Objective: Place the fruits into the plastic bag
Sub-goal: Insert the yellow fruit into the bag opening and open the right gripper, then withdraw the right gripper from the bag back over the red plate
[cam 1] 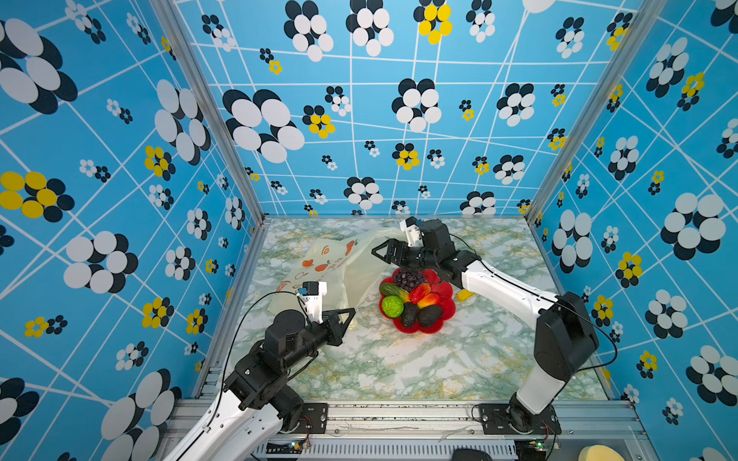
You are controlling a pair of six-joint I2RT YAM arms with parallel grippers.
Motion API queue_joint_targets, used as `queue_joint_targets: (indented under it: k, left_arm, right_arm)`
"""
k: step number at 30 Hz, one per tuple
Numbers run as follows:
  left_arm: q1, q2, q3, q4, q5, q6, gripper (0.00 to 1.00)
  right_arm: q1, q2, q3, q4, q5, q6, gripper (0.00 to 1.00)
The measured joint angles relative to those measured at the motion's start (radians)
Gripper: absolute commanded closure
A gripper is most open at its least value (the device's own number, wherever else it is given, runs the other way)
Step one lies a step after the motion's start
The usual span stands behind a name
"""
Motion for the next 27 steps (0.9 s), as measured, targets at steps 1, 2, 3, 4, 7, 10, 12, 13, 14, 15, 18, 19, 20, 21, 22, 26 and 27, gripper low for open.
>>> queue_joint_targets:
  k: [1, 2, 3, 4, 7, 10, 12, 13, 14, 15, 18, 19, 20, 21, 22, 26, 27]
  left_arm:
    - [0.000, 0.004, 0.000, 0.001, 0.000, -0.003, 1.00]
    - [0.000, 0.009, 0.000, 0.001, 0.000, -0.007, 1.00]
    - [0.000, 0.013, 0.000, 0.001, -0.003, -0.007, 1.00]
    - [0.000, 0.016, 0.000, 0.000, -0.006, -0.007, 1.00]
    - [0.001, 0.021, 0.000, -0.006, -0.024, -0.011, 1.00]
    - [0.001, 0.021, 0.000, -0.009, -0.041, -0.017, 1.00]
    - [0.001, 0.021, 0.000, -0.012, -0.050, -0.020, 1.00]
    - [0.001, 0.021, 0.000, -0.012, -0.054, -0.022, 1.00]
    - [0.001, 0.021, 0.000, -0.012, -0.061, -0.024, 1.00]
    - [0.001, 0.021, 0.000, -0.013, -0.064, -0.025, 1.00]
    - [0.001, 0.021, 0.000, -0.023, -0.076, -0.033, 1.00]
    - [0.001, 0.023, 0.000, -0.028, -0.079, -0.035, 1.00]
    - [0.001, 0.026, 0.000, -0.036, -0.083, -0.040, 1.00]
    - [0.001, 0.028, 0.000, -0.044, -0.086, -0.042, 1.00]
    - [0.001, 0.030, 0.000, -0.054, -0.091, -0.046, 1.00]
    - [0.001, 0.037, 0.000, -0.074, -0.109, -0.052, 1.00]
    - [0.001, 0.039, 0.000, -0.074, -0.114, -0.052, 1.00]
  right_arm:
    - [0.005, -0.027, -0.023, -0.021, 0.000, -0.008, 0.01]
    - [0.013, -0.057, -0.043, -0.049, 0.001, -0.018, 0.01]
    - [0.023, -0.083, -0.058, -0.080, 0.003, -0.029, 0.01]
    - [0.032, -0.106, -0.065, -0.108, 0.003, -0.039, 0.00]
    - [0.065, -0.178, -0.069, -0.209, 0.024, -0.085, 0.01]
    - [0.084, -0.267, -0.068, -0.304, 0.071, -0.140, 0.01]
    - [0.085, -0.318, -0.061, -0.367, 0.127, -0.182, 0.01]
    - [0.085, -0.336, -0.055, -0.394, 0.154, -0.201, 0.00]
    - [0.084, -0.354, -0.048, -0.419, 0.187, -0.224, 0.00]
    - [0.084, -0.369, -0.045, -0.439, 0.214, -0.243, 0.01]
    - [0.084, -0.391, -0.041, -0.492, 0.273, -0.297, 0.03]
    - [0.084, -0.388, -0.038, -0.510, 0.285, -0.310, 0.04]
    - [0.084, -0.379, -0.032, -0.533, 0.296, -0.323, 0.05]
    - [0.084, -0.363, -0.025, -0.560, 0.305, -0.335, 0.07]
    - [0.084, -0.346, -0.020, -0.582, 0.310, -0.343, 0.08]
    - [0.084, -0.259, -0.012, -0.661, 0.324, -0.365, 0.12]
    - [0.084, -0.242, -0.011, -0.680, 0.324, -0.371, 0.12]
